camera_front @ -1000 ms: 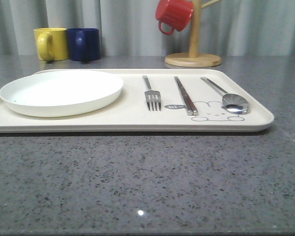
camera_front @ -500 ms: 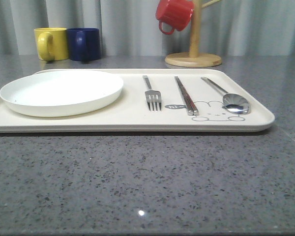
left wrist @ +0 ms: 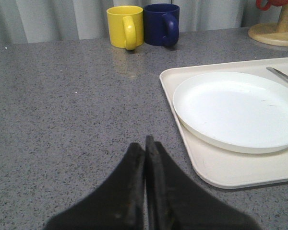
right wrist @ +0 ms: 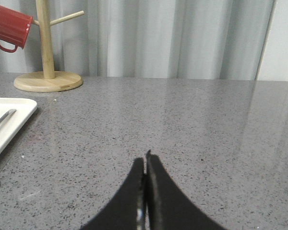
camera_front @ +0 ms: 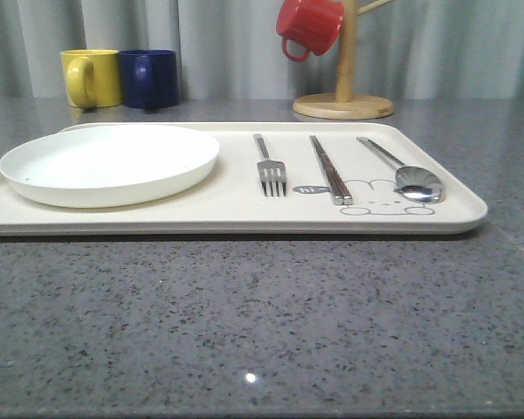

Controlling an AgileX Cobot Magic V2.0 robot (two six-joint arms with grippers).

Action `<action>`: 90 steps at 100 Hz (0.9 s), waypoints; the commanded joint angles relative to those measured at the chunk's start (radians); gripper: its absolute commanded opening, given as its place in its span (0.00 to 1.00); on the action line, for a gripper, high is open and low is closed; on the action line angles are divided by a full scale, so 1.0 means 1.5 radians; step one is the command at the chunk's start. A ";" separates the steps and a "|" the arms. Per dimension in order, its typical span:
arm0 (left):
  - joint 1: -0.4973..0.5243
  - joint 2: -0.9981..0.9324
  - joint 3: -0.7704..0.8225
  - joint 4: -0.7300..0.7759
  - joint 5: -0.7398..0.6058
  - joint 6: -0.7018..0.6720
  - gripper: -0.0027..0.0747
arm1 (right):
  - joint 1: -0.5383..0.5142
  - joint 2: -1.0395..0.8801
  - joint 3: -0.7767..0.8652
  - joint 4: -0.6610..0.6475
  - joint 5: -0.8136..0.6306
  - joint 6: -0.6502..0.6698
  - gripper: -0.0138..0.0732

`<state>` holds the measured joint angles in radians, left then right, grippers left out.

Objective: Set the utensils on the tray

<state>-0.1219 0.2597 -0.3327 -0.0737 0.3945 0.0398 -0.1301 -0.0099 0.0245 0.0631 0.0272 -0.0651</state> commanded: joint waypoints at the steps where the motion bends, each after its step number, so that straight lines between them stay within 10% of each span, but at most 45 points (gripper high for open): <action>1: -0.002 -0.001 -0.003 0.008 -0.071 -0.005 0.01 | 0.001 -0.002 0.002 -0.004 -0.053 -0.007 0.09; 28: 0.061 -0.080 0.153 0.038 -0.263 -0.008 0.01 | 0.001 -0.002 0.002 -0.004 -0.052 -0.007 0.09; 90: 0.093 -0.198 0.244 0.077 -0.210 -0.095 0.01 | 0.001 -0.001 0.002 -0.004 -0.052 -0.007 0.08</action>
